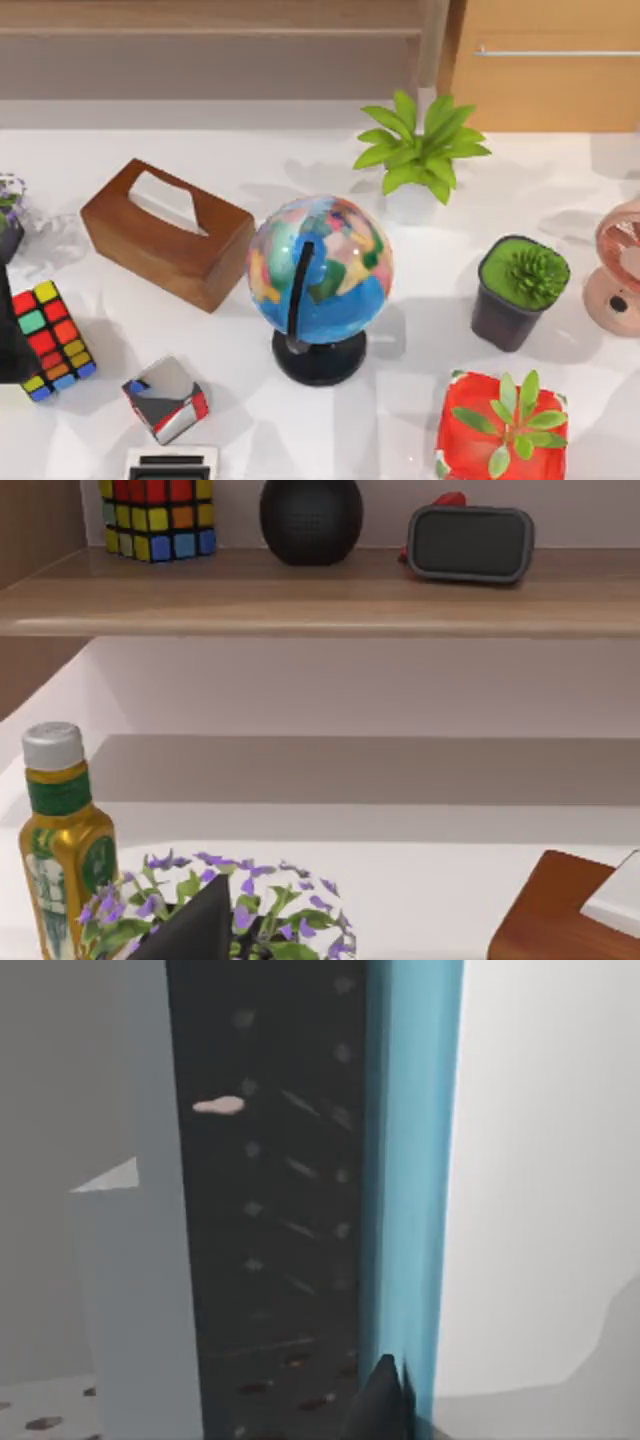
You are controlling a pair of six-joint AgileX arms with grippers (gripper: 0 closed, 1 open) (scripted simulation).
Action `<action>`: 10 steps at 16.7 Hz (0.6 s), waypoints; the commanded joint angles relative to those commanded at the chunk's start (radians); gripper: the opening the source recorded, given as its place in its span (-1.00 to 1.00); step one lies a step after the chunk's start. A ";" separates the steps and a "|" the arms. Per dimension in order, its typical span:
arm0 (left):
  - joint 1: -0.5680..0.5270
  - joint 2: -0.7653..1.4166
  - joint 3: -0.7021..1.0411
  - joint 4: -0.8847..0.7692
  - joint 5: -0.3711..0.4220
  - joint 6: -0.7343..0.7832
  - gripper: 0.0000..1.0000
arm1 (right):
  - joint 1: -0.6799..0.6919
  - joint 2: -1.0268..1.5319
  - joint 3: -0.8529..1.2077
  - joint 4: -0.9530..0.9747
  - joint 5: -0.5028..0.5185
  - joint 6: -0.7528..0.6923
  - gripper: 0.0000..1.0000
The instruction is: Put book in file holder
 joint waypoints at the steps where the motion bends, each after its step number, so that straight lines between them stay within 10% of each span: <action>1: 0.000 0.000 0.000 0.000 0.000 0.000 1.00 | 0.000 0.001 0.001 0.000 0.000 0.000 -1.00; 3: 0.000 0.000 0.000 0.000 0.000 0.000 1.00 | 0.000 0.001 0.001 0.000 0.000 0.000 -1.00; 10: 0.000 0.000 0.000 0.000 0.000 0.000 1.00 | 0.000 0.001 0.001 0.000 0.000 0.000 0.06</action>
